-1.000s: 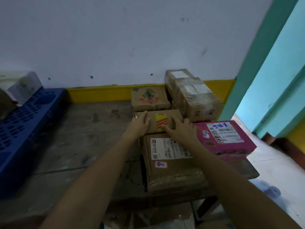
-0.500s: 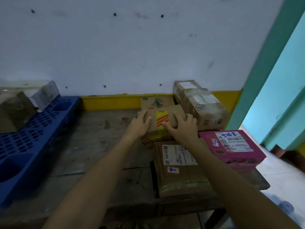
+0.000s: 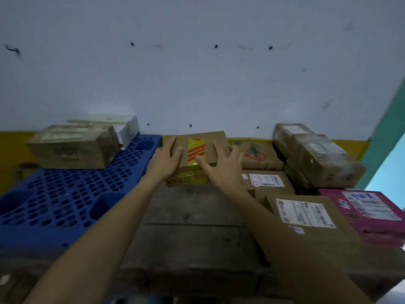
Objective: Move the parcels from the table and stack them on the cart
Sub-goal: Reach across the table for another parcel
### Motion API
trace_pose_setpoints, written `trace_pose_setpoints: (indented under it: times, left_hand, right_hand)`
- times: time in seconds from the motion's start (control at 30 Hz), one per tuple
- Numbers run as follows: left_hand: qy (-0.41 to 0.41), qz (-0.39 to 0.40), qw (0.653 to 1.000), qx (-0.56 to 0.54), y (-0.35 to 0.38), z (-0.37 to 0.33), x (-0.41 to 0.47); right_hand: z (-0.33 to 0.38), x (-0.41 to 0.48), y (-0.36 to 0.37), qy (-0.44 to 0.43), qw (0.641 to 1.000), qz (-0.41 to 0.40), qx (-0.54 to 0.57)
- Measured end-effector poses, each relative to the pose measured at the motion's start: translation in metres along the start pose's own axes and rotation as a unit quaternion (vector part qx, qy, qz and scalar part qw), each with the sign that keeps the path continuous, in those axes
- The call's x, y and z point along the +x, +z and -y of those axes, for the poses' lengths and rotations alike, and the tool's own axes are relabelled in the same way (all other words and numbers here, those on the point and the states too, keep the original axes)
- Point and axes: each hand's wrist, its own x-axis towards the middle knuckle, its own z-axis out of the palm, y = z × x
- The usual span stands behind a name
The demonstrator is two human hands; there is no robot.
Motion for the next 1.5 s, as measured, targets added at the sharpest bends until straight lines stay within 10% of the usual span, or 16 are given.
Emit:
trace_pose_setpoints:
  times: [0.8,1.5]
  left_hand:
    - [-0.156,-0.115,0.980,0.040,-0.206,0.239,-0.026]
    - [-0.100,0.027,0.994,-0.032,-0.265,0.429,0.060]
  right_hand:
    - [0.243,-0.037,0.189,-0.100,0.974,0.174,0.100]
    - [0.364,-0.031,0.346,0.061,0.988,0.128,0.056]
